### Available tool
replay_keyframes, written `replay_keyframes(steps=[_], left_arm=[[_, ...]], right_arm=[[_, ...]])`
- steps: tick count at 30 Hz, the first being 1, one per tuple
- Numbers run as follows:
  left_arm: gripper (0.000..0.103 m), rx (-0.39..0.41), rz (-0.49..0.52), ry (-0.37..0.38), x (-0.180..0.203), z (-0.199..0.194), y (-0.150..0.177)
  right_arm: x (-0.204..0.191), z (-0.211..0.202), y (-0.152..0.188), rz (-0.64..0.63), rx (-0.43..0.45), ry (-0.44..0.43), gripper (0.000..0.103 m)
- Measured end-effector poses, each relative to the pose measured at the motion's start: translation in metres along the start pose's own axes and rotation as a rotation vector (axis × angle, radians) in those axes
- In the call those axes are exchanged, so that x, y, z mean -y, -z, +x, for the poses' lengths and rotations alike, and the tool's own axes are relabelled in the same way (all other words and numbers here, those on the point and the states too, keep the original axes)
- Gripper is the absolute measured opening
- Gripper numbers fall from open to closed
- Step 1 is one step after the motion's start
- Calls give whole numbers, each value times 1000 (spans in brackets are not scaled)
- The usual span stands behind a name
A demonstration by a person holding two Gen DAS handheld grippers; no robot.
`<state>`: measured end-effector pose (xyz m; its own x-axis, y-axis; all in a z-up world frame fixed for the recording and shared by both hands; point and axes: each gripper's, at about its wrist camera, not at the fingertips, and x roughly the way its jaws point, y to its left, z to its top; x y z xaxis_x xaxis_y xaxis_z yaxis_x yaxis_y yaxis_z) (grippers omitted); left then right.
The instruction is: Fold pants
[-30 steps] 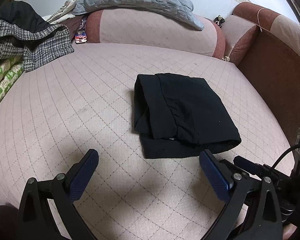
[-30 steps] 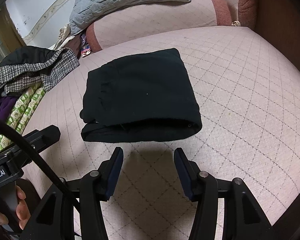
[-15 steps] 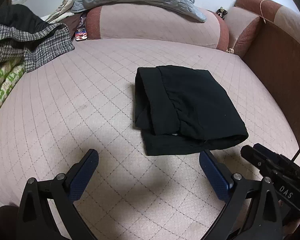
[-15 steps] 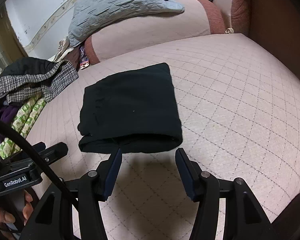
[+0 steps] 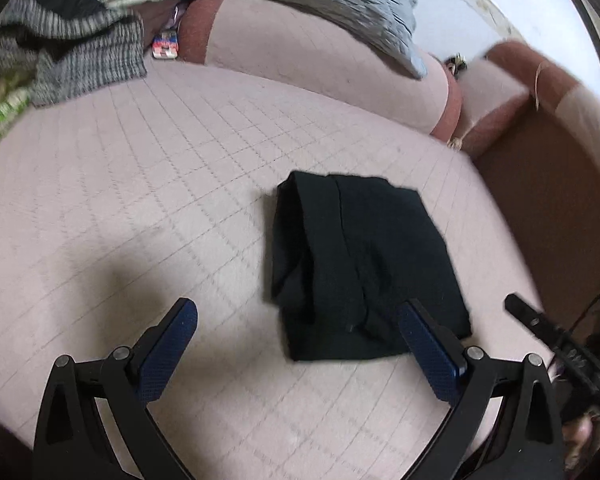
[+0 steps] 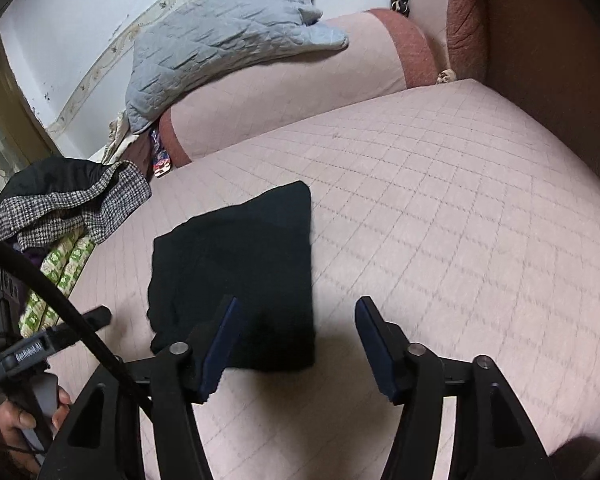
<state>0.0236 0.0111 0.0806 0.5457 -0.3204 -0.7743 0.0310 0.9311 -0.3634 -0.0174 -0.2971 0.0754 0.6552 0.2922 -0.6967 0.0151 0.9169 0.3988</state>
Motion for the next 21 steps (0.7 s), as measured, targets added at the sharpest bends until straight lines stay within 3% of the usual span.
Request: replay_keyframes(steps=[7,10,14,17,19,20,21], left_arm=[[101,-109,-100,197,-18,60,-23],[101,-155,-113,225,-18,88,-29],[101,-133,-76,252,-8,105,-40],[103,-141,-84,309,-1,119,-46],[103,-136,-91,291,5,124,-49],[103,-139,-89,282,8,125,-50],[102,-148,-82,273,10,125,-51]], right_arm=[[20,54,-33,42,-81,-21,66],[28,80,-42,95,-120,-52,66],[32,112,-48,134,-153,-77,66],[34,135,-50,178,-182,-145,72],[32,146,-52,200,-177,-214,79],[30,150,-53,200,-184,-229,78],[26,153,-55,198,-191,-233,69]])
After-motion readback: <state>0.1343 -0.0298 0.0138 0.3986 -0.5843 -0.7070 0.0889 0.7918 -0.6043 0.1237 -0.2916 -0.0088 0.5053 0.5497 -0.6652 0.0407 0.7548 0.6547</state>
